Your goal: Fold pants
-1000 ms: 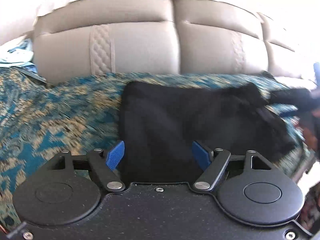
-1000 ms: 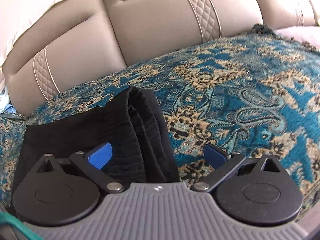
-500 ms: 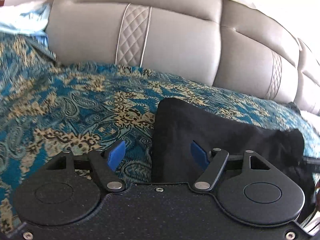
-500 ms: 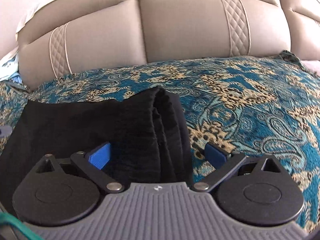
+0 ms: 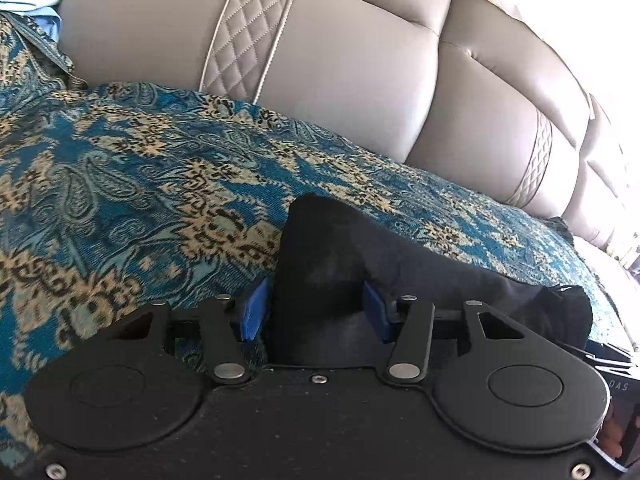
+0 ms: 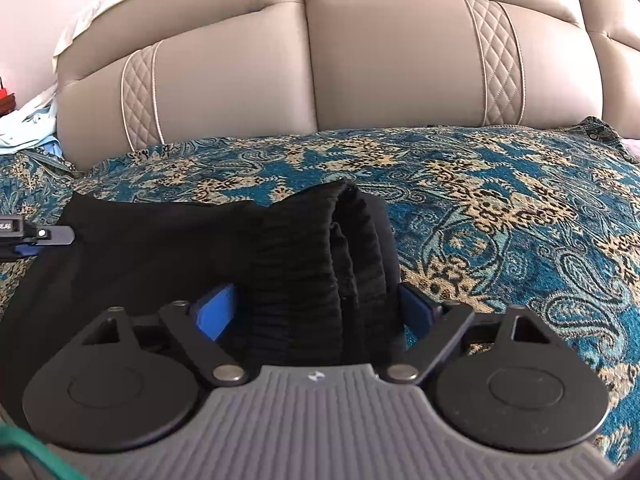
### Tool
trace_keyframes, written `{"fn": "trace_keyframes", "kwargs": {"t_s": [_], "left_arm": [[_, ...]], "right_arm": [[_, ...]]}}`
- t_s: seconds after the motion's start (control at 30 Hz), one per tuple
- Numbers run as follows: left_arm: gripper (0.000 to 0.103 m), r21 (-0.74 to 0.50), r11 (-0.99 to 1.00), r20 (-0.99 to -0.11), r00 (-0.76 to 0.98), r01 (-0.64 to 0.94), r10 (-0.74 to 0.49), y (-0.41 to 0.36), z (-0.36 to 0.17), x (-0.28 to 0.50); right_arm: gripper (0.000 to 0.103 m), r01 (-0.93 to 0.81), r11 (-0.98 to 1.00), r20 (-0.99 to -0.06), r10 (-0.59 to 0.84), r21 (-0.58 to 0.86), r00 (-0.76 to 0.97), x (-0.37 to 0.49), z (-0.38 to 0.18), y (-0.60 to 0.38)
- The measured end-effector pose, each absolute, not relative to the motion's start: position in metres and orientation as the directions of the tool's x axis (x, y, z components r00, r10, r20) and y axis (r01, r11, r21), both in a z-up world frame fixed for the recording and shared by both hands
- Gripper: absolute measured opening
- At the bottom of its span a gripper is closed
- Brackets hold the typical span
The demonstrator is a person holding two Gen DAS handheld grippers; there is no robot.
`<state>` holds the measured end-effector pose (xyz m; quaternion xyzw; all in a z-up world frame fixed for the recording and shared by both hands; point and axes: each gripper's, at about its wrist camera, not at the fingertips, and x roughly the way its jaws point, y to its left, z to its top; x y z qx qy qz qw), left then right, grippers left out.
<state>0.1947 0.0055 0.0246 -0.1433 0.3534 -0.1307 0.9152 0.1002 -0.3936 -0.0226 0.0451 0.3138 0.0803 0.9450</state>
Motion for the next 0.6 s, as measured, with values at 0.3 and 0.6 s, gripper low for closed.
{"fn": "trace_keyframes", "kwargs": {"t_s": [0.3, 0.6], "left_arm": [[0.059, -0.41, 0.903, -0.575, 0.731, 0.132, -0.368, 0.006, 0.02, 0.203], [0.012, -0.222, 0.974, -0.545, 0.823, 0.046, -0.163, -0.025, 0.025, 0.182]], "right_arm": [[0.066, -0.126, 0.978, -0.568, 0.199, 0.165, 0.799, 0.097, -0.021, -0.394], [0.049, -0.117, 0.974, -0.555, 0.207, 0.193, 0.806, 0.103, -0.019, -0.377]]}}
